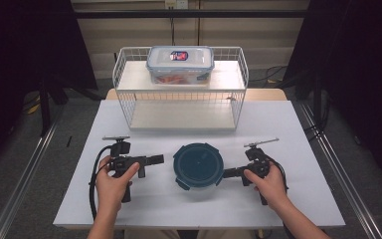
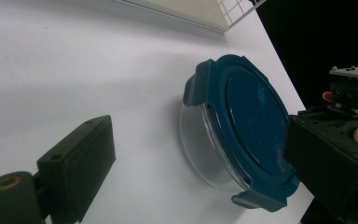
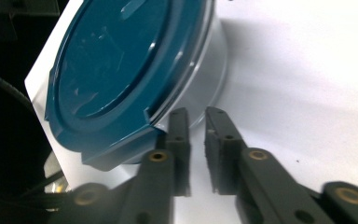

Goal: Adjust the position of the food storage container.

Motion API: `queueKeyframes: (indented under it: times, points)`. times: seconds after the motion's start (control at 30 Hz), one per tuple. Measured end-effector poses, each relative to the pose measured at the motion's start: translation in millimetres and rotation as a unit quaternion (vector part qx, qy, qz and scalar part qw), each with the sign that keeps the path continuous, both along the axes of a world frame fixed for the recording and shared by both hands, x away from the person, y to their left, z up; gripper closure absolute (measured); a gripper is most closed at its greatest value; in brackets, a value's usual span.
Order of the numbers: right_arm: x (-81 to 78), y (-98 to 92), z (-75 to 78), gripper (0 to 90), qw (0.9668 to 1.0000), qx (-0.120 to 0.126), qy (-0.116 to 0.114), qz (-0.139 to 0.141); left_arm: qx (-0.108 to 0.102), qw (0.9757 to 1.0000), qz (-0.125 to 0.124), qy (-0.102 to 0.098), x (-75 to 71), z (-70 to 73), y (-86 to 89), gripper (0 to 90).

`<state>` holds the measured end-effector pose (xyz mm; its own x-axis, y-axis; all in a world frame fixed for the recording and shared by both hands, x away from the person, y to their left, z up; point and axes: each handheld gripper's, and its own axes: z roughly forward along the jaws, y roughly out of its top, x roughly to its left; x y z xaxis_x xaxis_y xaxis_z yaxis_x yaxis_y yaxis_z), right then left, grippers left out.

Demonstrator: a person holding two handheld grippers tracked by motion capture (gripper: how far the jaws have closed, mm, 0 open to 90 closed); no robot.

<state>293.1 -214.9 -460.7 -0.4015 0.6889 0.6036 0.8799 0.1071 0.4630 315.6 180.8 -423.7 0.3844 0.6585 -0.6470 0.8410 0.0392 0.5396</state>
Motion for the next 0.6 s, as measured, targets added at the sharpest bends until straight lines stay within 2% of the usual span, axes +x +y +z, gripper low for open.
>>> queueKeyframes:
  times: [0.07,0.2,0.23,0.3,0.33,0.4,0.6]
  points:
    - [-0.1,-3.1,1.4,73.2,0.9999,-0.001,-0.002,-0.011,0.005,0.9999,-0.011,0.003,1.2,-2.1,-1.3,10.0]
    - [0.3,-9.8,6.1,65.8,0.9994,0.015,-0.015,-0.028,0.011,0.9997,-0.02,0.011,2.8,-6.1,-5.5,10.7]
    - [0.5,-11.2,6.5,64.9,0.9992,0.02,-0.016,-0.03,0.004,0.9996,-0.022,0.017,2.7,-6.7,-6.7,10.7]
    - [0.7,-12.8,7.4,61.9,0.999,0.021,-0.019,-0.036,0.01,0.9995,-0.026,0.015,3.0,-7.9,-7.2,11.1]
    - [0.8,-13.4,8.0,60.8,0.9988,0.027,-0.018,-0.038,0.004,0.9993,-0.029,0.021,2.7,-8.4,-7.9,11.2]
    - [1.2,-14.9,9.2,58.2,0.9982,0.039,-0.017,-0.041,0.005,0.9993,-0.031,0.021,2.8,-10.1,-8.2,11.4]
    - [1.9,-16.5,12.1,50.7,0.9971,0.056,-0.019,-0.048,-0.004,0.9989,-0.035,0.032,2.0,-12.2,-12.4,15.7]
